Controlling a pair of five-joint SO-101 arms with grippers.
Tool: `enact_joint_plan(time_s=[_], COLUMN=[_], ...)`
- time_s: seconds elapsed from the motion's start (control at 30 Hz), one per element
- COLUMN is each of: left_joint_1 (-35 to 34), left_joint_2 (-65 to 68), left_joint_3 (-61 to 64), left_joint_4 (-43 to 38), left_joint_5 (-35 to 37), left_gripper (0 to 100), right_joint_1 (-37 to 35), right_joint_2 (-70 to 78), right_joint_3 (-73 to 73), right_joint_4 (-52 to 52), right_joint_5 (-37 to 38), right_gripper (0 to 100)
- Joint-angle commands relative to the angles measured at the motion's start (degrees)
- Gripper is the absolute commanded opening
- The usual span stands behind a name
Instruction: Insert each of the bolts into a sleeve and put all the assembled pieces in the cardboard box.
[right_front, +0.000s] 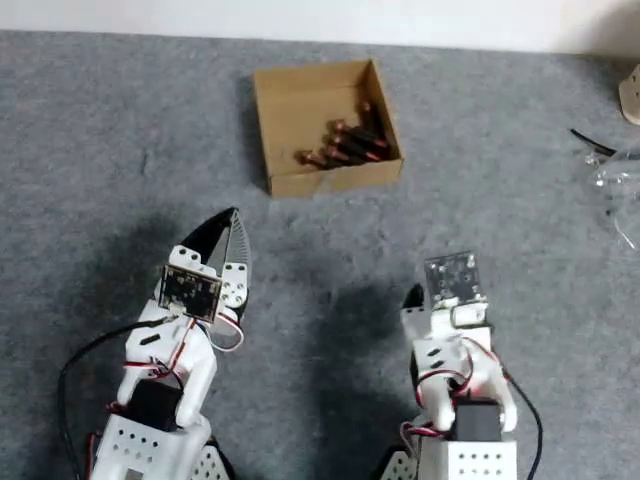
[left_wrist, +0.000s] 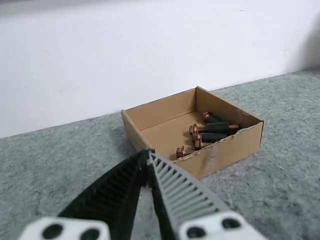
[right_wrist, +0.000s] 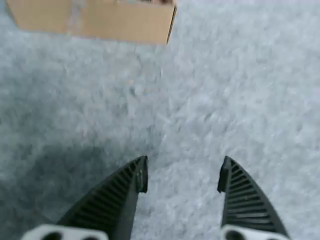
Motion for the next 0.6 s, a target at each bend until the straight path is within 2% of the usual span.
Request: enact_joint_plan(time_s=[0.0,0.1,0.17,0.3,0.43,0.57], left_joint_1=[1.8,3.9,5.0,4.8,4.8,4.6], left_joint_2=[-0.4,-0.4,-0.4,-0.5,-0.5,-0.7], left_joint_3=[1.4,1.4,1.4,1.4,1.4,1.4], left_joint_4=[0.4,1.8,2.5,9.8,23.1,41.8], left_joint_5=[-0.3,-0.4,-0.4,-0.4,-0.4,-0.4], left_gripper=[1,1,1,1,1,1], right_joint_1=[0.5,0.5,0.5,0.5,0.5,0.7], right_joint_2=[-0.1,0.5,0.4,0.0,0.0,0.3], right_joint_3=[5.0,8.7,10.0,10.2,10.2,10.2], right_joint_4=[-6.1,-9.6,-7.2,-0.7,6.5,15.2], right_joint_5=[0.8,1.0,1.0,1.0,0.8,1.0], right_gripper=[21.3,21.3,21.3,21.3,21.3,21.3])
